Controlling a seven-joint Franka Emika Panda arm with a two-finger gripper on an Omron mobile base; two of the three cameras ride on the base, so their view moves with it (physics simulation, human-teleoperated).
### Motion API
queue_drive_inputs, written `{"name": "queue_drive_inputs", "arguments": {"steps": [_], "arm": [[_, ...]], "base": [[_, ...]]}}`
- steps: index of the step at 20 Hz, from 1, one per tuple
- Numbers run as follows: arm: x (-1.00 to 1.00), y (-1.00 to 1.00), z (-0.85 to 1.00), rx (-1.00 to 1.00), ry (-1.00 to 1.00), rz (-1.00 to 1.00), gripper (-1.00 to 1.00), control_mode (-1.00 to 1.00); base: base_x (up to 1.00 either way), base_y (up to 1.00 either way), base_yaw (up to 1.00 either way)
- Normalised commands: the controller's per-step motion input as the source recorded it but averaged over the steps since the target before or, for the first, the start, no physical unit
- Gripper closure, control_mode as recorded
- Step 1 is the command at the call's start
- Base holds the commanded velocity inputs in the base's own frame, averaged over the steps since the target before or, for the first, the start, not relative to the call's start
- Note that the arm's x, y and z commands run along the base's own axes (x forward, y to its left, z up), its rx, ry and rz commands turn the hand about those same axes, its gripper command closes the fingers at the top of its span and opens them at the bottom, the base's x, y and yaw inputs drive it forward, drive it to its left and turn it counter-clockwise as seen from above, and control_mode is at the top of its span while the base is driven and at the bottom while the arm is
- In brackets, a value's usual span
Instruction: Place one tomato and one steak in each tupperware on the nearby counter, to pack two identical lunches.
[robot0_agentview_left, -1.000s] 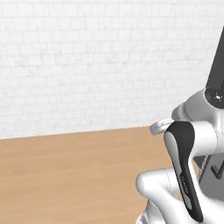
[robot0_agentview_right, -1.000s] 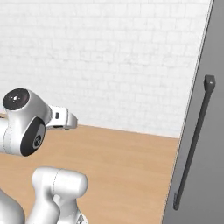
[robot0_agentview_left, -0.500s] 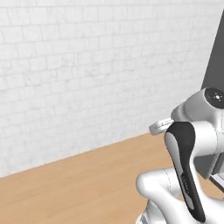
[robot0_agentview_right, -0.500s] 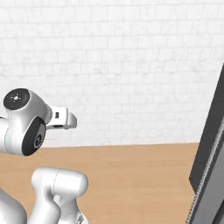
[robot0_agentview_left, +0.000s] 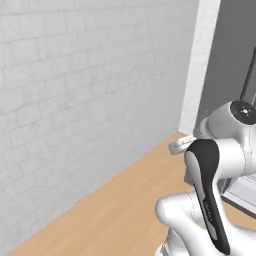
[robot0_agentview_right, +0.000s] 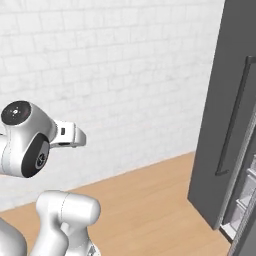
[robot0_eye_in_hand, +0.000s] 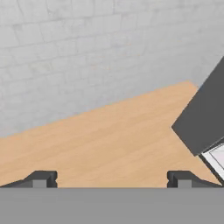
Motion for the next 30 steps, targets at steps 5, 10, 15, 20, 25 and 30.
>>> {"name": "queue_drive_inputs", "arguments": {"steps": [5,10,15,20,25,30], "arm": [[0.00,0.00,0.00,0.00,0.00,0.00,-1.00,1.00],[0.00,0.00,0.00,0.00,0.00,0.00,-1.00,1.00],[0.00,0.00,0.00,0.00,0.00,0.00,-1.00,1.00],[0.00,0.00,0.00,0.00,0.00,0.00,-1.00,1.00],[0.00,0.00,0.00,0.00,0.00,0.00,-1.00,1.00],[0.00,0.00,0.00,0.00,0.00,0.00,-1.00,1.00]], "base": [[0.67,0.11,-0.68],[0.54,0.09,-0.68],[0.43,0.00,-0.68],[0.42,0.22,-0.66],[0.49,0.37,-0.56],[0.44,0.34,-0.25]]}}
